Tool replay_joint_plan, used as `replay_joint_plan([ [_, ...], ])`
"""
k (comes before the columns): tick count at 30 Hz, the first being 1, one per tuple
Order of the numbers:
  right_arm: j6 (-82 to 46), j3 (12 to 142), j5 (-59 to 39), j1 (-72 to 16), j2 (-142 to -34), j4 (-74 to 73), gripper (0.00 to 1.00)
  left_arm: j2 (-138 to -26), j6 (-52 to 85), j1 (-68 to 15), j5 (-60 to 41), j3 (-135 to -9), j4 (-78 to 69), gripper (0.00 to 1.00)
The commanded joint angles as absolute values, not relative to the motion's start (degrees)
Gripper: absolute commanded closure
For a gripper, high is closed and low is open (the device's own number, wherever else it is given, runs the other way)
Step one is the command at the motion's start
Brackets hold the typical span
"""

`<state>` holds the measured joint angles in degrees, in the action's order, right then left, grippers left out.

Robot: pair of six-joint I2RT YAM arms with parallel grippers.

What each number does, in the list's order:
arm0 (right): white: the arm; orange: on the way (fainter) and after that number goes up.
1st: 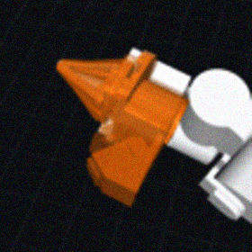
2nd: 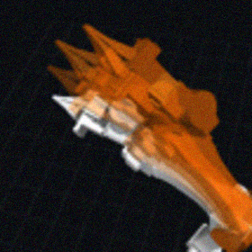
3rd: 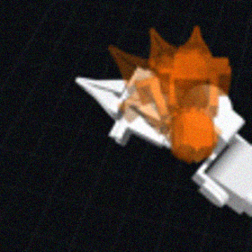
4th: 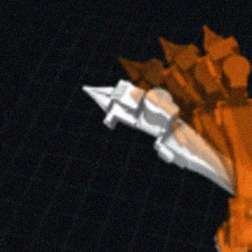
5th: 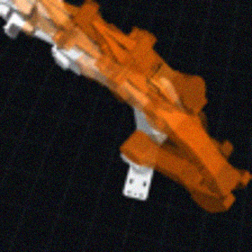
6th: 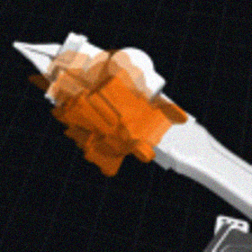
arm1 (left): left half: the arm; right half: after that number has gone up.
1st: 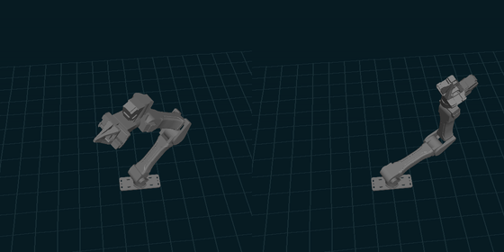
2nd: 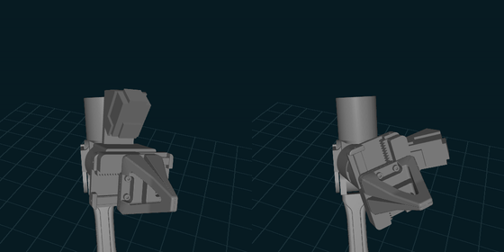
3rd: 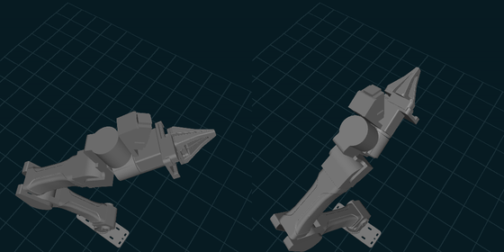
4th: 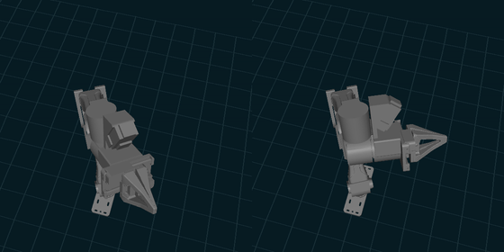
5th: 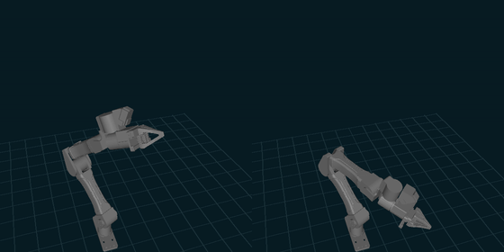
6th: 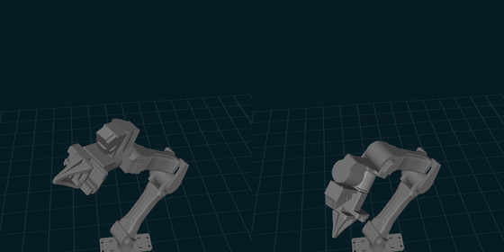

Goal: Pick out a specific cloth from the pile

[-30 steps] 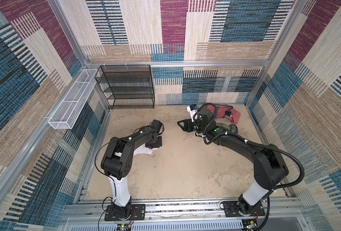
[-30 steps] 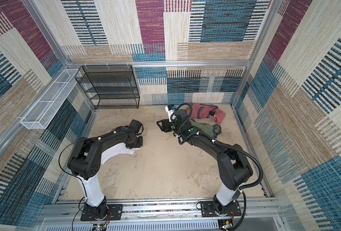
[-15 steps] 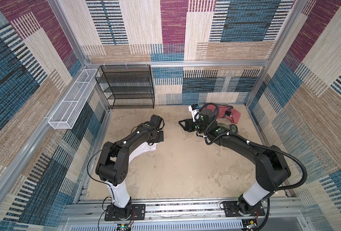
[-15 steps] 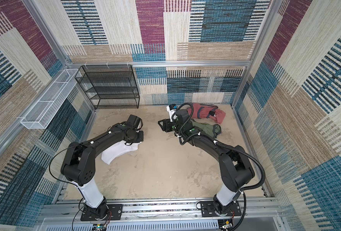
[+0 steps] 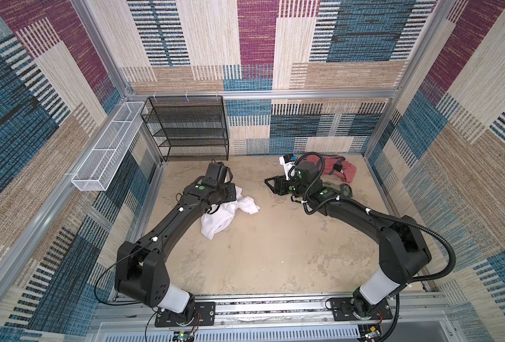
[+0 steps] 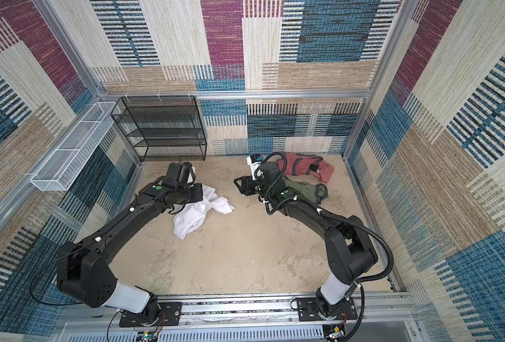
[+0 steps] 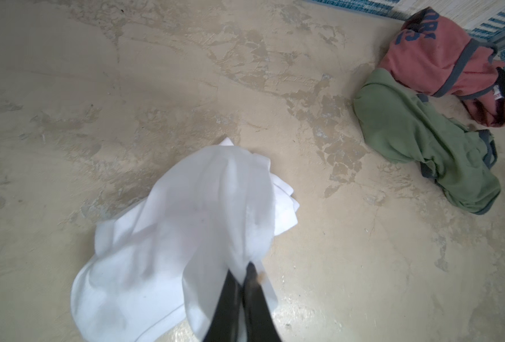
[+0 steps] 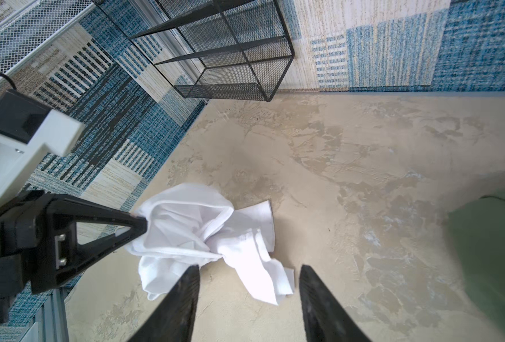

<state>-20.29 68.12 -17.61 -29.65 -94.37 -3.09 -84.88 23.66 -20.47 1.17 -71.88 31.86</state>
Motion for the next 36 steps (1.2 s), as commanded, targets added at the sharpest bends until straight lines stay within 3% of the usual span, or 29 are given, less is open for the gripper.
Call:
replay_joint_plan([
  [1, -21.2, 69.0, -18.4, -29.8, -94.4, -3.9, 0.43, -82.3, 25.4, -17.7, -0.4, -68.8, 30.1, 1.00],
  [8, -21.5, 69.8, -19.0, -29.7, -95.0, -3.8, 0.43, -78.7, 30.2, -7.9, -8.1, -58.0, 24.0, 1.00],
  [18, -21.6, 70.9, -19.6, -29.7, -96.1, -3.3, 0.43, -78.4, 34.8, -1.2, -9.1, -47.6, 19.1, 1.00],
  [28, -21.5, 71.1, -19.5, -29.8, -96.2, -3.1, 0.44, -73.9, 36.9, 2.5, -8.6, -44.6, 17.5, 1.00],
  [36, -21.5, 70.8, -19.4, -29.7, -96.2, -3.3, 0.43, -78.2, 36.3, 4.3, -6.5, -46.4, 21.2, 1.00],
])
